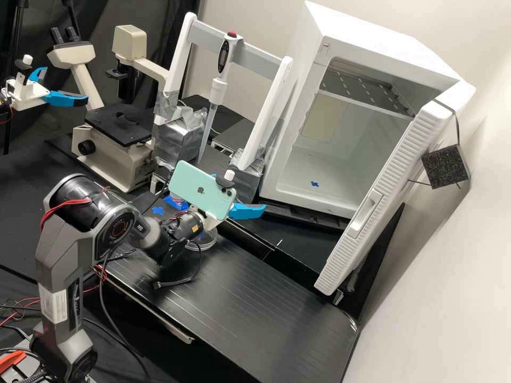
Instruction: Open the lid
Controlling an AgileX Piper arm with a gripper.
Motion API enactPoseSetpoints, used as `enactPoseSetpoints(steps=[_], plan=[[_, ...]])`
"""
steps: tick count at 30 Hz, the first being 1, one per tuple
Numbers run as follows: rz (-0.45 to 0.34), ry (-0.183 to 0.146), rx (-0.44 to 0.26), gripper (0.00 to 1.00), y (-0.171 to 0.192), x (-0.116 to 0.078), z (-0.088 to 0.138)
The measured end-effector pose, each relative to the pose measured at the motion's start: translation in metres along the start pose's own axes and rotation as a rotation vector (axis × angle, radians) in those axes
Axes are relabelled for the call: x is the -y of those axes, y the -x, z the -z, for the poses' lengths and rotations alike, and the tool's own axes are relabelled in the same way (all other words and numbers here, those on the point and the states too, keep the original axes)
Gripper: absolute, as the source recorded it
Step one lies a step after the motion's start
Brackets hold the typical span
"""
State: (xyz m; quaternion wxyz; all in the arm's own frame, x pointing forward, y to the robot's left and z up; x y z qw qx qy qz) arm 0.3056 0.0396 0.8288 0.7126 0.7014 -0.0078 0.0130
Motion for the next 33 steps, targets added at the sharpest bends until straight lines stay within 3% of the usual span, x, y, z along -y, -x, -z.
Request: enactPoseSetpoints(steps=[11,20,24,33], plan=[[-0.005,0.004,-0.008,1.00,0.013,-0.004,-0.006],[-0.092,-0.081,-0.131,1.00,0.077,-0.028,-0.017],[-0.093,-0.098,-0.161,1.00,0.108,-0.032,-0.019],[-0.041,-0.080,-0.148,1.00,0.146,-0.023,-0.026]])
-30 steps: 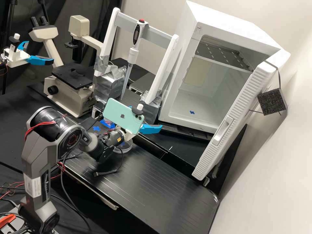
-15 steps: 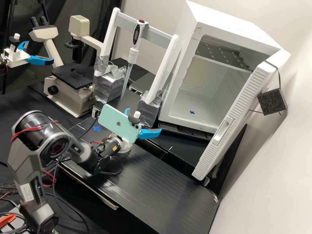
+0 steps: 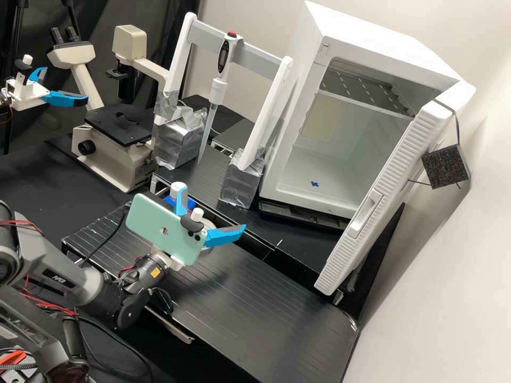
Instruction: Open the lid
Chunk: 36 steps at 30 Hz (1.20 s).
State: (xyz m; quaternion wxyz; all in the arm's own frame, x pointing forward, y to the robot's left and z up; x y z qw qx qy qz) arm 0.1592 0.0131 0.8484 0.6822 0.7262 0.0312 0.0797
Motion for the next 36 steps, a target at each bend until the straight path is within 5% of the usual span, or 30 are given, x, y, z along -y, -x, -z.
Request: enactPoseSetpoints(steps=[20,36], plan=[[0.076,-0.024,0.017,1.00,0.002,0.010,-0.005],[0.154,-0.013,0.037,1.00,-0.001,0.019,-0.013]])
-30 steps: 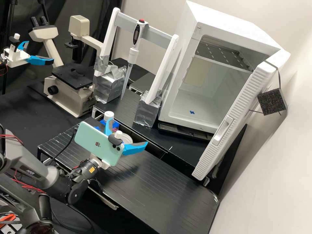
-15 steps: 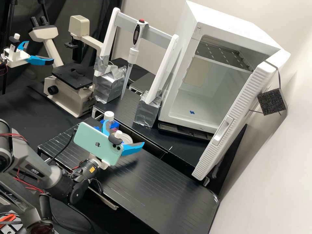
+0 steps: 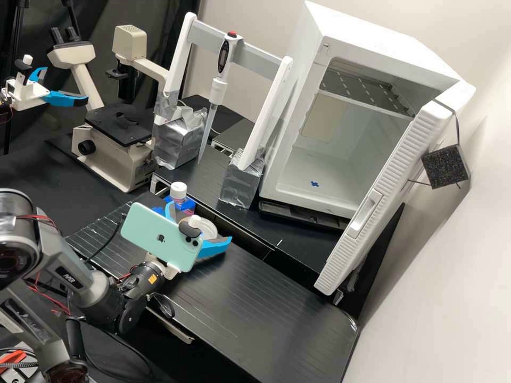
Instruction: Open the lid
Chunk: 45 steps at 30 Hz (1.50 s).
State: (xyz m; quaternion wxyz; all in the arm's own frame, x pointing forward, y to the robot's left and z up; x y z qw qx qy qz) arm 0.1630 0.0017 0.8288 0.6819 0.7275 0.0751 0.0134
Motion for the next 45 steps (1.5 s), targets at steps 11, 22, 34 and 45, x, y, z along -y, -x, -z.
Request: enactPoseSetpoints(steps=[11,22,34,45], plan=[[0.034,0.028,-0.003,1.00,0.0000,0.0029,-0.0009],[0.049,0.070,0.010,1.00,-0.0017,0.0051,-0.0047],[0.043,0.071,0.009,0.00,-0.0022,0.0051,-0.0043],[0.026,0.059,0.012,0.00,-0.0031,0.0043,-0.0038]])
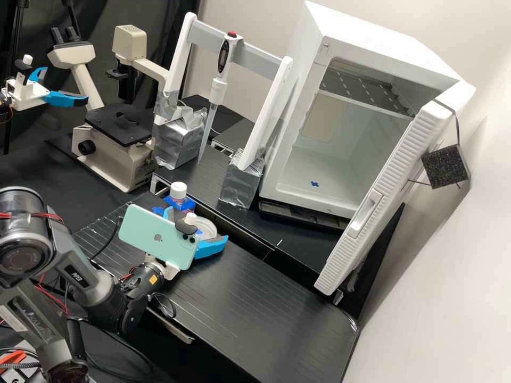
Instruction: Open the lid
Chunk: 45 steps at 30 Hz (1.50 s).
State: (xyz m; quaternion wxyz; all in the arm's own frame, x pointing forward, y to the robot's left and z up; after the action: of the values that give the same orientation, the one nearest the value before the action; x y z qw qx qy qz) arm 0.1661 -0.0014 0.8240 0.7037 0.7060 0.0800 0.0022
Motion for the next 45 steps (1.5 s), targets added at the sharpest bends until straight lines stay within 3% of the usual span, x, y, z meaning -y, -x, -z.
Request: enactPoseSetpoints(steps=[25,39,42,45], plan=[[-0.006,-0.018,0.003,0.00,-0.003,0.001,-0.002],[-0.056,0.004,-0.053,0.00,0.010,-0.011,0.012],[-0.079,-0.002,-0.053,0.00,0.012,-0.014,0.013],[-0.112,-0.034,-0.024,0.00,0.015,-0.019,0.009]])
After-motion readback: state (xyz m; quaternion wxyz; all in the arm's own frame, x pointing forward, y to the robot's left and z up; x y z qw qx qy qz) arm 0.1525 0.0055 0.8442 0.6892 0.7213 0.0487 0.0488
